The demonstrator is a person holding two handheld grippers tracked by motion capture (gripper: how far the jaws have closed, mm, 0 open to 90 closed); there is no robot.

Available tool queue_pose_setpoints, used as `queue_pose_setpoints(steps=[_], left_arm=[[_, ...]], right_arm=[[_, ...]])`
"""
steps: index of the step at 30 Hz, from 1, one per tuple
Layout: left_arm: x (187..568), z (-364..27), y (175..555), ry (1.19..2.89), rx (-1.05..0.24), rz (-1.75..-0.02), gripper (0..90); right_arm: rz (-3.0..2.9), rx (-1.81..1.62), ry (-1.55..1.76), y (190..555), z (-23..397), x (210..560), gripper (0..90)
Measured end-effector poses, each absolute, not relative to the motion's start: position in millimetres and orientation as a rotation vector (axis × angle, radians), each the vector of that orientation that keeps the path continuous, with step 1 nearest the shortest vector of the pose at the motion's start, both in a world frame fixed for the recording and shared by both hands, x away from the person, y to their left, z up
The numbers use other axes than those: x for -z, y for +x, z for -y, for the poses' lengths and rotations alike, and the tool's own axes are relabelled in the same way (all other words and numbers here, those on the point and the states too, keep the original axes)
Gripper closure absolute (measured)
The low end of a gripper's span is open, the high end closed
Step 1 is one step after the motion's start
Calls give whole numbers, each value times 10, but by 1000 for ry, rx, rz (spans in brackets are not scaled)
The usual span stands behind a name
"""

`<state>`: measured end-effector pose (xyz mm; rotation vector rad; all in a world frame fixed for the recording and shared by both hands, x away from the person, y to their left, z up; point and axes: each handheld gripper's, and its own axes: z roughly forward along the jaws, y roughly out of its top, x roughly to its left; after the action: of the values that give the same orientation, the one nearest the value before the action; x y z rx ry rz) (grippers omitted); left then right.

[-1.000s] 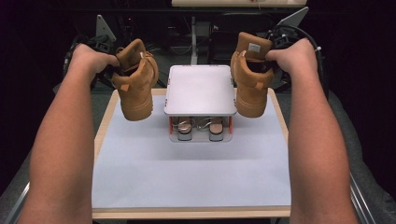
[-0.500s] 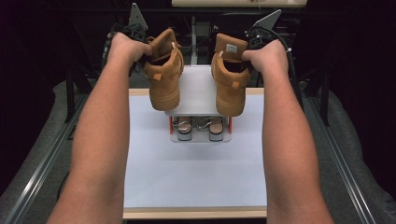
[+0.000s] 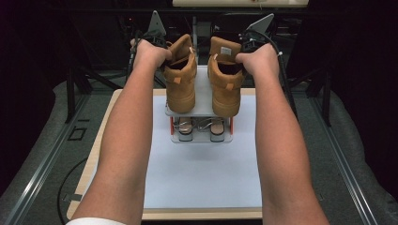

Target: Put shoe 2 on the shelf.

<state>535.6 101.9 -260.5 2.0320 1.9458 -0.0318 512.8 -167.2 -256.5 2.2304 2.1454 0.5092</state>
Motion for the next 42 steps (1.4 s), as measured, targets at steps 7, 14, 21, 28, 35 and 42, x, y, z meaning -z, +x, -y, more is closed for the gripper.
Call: queue_pose_setpoints(steps=[7, 14, 21, 28, 35, 42], left_arm=[[2720, -944, 5397, 2041, 42, -1944, 855], [2772, -892, 5418, 2040, 25, -1937, 849], [2840, -852, 5419, 2028, 31, -1935, 850], [2861, -849, 5397, 2009, 20, -1950, 846], [2865, -854, 5395, 2031, 10, -1936, 816], [2859, -836, 5394, 2049, -2, -1917, 784]], right_arm=[[-2136, -513, 2241, 5172, 1605, 2628, 852], [-2151, -525, 2251, 5211, 1557, 2682, 848], [-2150, -520, 2255, 5247, 1532, 2747, 844], [-2155, -496, 2239, 5250, 1502, 2796, 839], [-2186, -487, 2201, 5244, 1497, 2794, 805], [-2200, -482, 2172, 5241, 1478, 2789, 780]])
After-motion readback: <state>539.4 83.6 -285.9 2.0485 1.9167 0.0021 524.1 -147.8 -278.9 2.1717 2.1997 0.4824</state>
